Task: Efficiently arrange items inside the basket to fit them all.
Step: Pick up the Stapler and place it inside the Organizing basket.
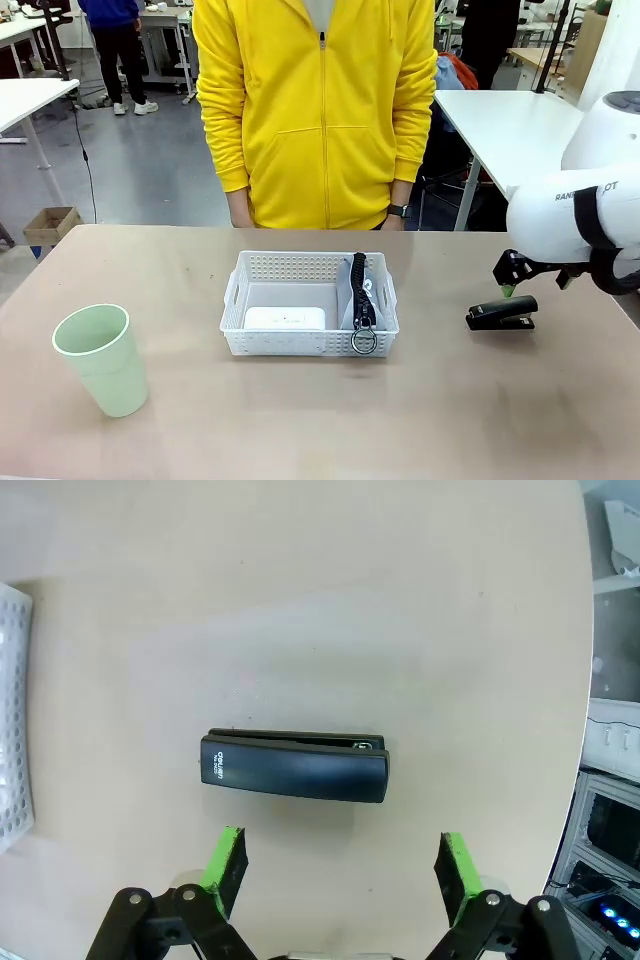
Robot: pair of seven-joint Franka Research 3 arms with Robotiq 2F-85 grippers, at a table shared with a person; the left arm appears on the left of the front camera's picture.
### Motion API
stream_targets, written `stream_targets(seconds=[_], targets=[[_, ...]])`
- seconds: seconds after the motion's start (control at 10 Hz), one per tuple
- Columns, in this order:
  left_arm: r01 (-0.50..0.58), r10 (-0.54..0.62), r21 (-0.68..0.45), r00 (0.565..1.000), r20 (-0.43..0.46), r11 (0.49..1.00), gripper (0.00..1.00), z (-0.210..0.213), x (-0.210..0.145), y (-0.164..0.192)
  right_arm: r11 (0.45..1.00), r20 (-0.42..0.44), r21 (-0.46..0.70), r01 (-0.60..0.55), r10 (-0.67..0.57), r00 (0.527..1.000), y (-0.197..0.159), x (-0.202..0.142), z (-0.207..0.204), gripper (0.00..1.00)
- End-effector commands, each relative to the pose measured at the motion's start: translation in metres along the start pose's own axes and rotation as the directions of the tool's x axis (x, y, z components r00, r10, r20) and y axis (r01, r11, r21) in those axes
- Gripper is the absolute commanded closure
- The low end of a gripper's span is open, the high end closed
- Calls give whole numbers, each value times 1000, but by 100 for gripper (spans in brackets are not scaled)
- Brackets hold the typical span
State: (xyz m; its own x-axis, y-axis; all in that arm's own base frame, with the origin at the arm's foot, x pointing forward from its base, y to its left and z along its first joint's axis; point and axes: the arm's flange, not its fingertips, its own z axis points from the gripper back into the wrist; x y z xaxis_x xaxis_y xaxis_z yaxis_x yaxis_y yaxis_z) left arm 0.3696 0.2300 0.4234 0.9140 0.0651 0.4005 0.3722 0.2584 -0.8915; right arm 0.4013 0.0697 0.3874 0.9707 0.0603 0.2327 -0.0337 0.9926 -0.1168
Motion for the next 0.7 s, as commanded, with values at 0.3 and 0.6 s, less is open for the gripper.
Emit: stream_targets(seconds=[0.3, 0.6], targets=[[1, -1, 5, 1000, -2, 1000, 0, 0, -2, -2, 1000, -3, 2, -29, 29, 1000, 3, -1, -1, 0], [1, -1, 5, 1000, -2, 1000, 0, 0, -2, -2, 750, 5, 128, -648, 653, 757, 5, -8, -10, 0]])
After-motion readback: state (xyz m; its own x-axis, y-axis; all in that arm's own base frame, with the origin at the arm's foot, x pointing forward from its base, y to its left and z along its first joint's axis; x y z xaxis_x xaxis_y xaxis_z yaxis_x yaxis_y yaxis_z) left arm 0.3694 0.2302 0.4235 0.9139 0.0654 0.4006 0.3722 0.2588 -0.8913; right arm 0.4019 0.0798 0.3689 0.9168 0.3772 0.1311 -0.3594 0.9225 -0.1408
